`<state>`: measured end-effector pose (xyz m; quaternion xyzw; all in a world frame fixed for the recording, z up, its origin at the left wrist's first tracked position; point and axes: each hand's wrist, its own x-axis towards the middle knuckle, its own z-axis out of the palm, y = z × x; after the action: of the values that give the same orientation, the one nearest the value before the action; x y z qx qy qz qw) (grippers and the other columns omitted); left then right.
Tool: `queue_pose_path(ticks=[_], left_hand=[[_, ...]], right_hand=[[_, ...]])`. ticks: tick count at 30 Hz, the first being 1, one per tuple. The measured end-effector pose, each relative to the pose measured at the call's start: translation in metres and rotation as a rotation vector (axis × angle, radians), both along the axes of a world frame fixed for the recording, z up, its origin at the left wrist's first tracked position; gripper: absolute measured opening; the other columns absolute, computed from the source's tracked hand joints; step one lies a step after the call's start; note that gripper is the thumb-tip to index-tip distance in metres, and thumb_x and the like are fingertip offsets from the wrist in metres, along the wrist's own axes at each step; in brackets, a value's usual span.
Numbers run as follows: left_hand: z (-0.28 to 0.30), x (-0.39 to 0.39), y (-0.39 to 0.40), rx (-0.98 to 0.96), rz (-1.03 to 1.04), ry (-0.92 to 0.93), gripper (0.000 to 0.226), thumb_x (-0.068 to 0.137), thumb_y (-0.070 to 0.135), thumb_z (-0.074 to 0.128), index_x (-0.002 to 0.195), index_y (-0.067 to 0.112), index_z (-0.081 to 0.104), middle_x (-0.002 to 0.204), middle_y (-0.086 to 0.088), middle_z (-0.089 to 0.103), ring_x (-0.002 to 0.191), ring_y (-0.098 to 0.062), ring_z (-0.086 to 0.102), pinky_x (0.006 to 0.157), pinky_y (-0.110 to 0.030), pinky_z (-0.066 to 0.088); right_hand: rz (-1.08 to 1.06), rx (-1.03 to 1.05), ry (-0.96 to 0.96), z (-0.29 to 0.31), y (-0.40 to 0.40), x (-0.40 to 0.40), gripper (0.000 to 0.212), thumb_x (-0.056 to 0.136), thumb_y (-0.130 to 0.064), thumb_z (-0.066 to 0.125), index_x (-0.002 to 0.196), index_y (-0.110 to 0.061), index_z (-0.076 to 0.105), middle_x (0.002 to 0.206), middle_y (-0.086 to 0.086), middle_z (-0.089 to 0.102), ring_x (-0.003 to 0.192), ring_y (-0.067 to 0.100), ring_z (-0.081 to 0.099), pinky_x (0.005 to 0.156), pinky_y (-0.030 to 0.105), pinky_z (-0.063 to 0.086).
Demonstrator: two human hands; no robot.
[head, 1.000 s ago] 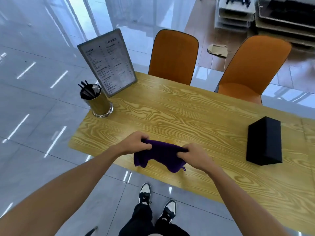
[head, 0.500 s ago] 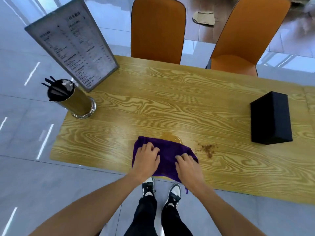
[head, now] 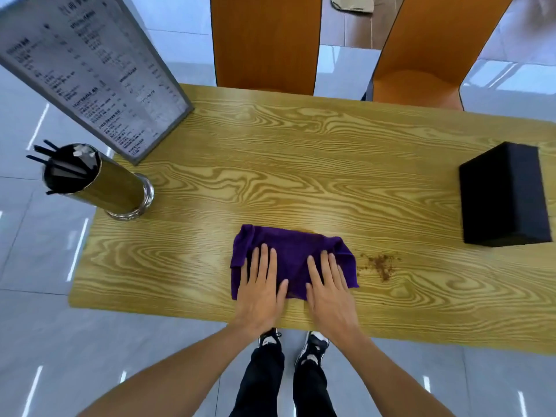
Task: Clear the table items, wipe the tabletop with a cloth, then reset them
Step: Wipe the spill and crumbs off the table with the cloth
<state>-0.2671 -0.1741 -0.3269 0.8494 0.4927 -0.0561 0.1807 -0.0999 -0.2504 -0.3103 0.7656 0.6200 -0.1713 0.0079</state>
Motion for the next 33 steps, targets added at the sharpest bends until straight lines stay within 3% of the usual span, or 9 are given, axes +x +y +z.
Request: queue_pose_path(ticks=[6, 16, 27, 29, 33], left_hand=[[-0.001, 0.017, 0.071, -0.020, -0.081, 0.010, 0.078, 0.099, 0.051, 0.031, 0.161, 0.011, 0.008, 0.169, -0.012, 0.003, 0.157, -0.027, 0.002, 0.125, -0.047, 0.003], [0.003, 0.061, 0.181, -0.131, -0.229, -0.009, 0.080, 0.100, 0.047, 0.044, 0.162, 0.019, 0.001, 0.170, -0.003, -0.007, 0.156, -0.021, -0.008, 0.126, -0.047, 0.003], [0.005, 0.045, 0.148, -0.079, -0.218, -0.027, 0.072, 0.103, 0.044, 0.043, 0.162, 0.019, 0.009, 0.171, -0.001, 0.001, 0.157, -0.021, -0.004, 0.127, -0.047, 0.004], [0.007, 0.035, 0.128, -0.075, -0.207, -0.064, 0.068, 0.103, 0.041, 0.044, 0.161, 0.021, 0.014, 0.170, 0.001, 0.007, 0.157, -0.018, 0.000, 0.127, -0.045, 0.006], [0.011, 0.018, 0.088, -0.061, -0.174, -0.127, 0.056, 0.104, 0.031, 0.047, 0.157, 0.023, 0.030, 0.167, 0.004, 0.023, 0.156, -0.015, 0.013, 0.127, -0.041, 0.009]], right_hand=[[-0.003, -0.003, 0.046, 0.001, 0.059, 0.016, 0.061, 0.105, -0.032, 0.036, 0.159, -0.011, 0.018, 0.167, 0.019, 0.010, 0.155, 0.031, 0.001, 0.123, 0.047, 0.021], [0.030, -0.008, 0.066, 0.001, 0.157, 0.046, 0.061, 0.105, -0.029, 0.040, 0.159, -0.013, 0.018, 0.168, 0.014, 0.006, 0.155, 0.026, 0.000, 0.125, 0.039, 0.015], [0.021, 0.002, 0.046, 0.006, 0.133, 0.026, 0.056, 0.106, -0.021, 0.039, 0.158, -0.010, 0.022, 0.168, 0.012, 0.011, 0.155, 0.026, 0.003, 0.125, 0.038, 0.015], [0.016, 0.008, 0.056, 0.010, 0.115, 0.016, 0.052, 0.106, -0.019, 0.042, 0.156, -0.009, 0.030, 0.166, 0.013, 0.020, 0.155, 0.026, 0.010, 0.124, 0.038, 0.019], [-0.022, 0.062, 0.072, 0.021, 0.081, 0.001, 0.043, 0.087, -0.005, 0.074, 0.130, -0.005, 0.066, 0.140, 0.014, 0.061, 0.136, 0.029, 0.051, 0.109, 0.040, 0.046]])
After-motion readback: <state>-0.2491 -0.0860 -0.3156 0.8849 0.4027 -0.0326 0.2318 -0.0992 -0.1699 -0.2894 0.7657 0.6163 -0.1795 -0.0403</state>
